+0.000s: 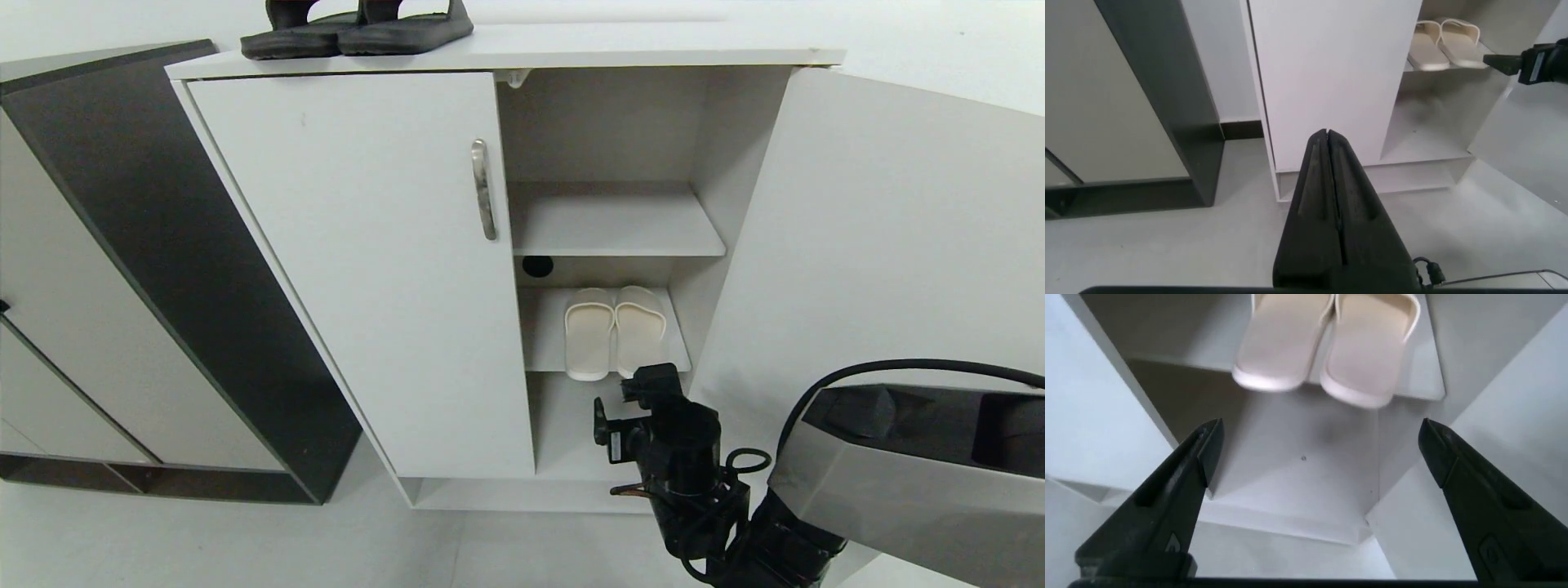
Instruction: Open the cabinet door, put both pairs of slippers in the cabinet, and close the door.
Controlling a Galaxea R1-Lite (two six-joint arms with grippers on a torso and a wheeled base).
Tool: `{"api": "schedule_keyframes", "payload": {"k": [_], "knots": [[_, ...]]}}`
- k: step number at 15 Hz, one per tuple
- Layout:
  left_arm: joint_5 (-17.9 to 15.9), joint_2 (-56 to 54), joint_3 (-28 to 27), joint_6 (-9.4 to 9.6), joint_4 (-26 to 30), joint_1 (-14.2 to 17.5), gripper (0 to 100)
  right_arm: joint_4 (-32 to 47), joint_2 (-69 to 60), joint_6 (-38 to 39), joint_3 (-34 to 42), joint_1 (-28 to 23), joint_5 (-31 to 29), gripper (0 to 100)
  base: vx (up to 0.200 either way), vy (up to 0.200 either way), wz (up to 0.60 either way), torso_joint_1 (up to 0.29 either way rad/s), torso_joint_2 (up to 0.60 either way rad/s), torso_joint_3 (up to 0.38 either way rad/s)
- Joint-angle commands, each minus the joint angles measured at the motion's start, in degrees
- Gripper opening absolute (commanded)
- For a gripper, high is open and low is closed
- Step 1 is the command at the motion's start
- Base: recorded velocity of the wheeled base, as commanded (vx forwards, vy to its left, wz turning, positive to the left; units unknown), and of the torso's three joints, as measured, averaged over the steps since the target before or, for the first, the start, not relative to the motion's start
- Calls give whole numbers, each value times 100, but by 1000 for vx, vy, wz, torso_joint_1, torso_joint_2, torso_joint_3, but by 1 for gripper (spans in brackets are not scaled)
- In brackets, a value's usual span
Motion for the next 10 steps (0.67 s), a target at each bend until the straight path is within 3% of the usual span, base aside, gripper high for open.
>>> {"api": "schedule_keyframes", "payload": {"k": [1, 4, 10], "knots": [[1, 5, 0, 2, 4, -2, 0, -11, -7, 2, 68, -5, -2, 100, 0, 0, 0, 0, 0, 0], [-8, 5, 0, 11, -4, -2, 0, -20, -7, 2, 103, 3, 6, 100, 0, 0, 0, 0, 0, 0], [-8, 5, 0, 19, 4, -2, 0, -20, 1, -7, 112, 12, -2, 100, 0, 0, 0, 2, 5, 175]]}}
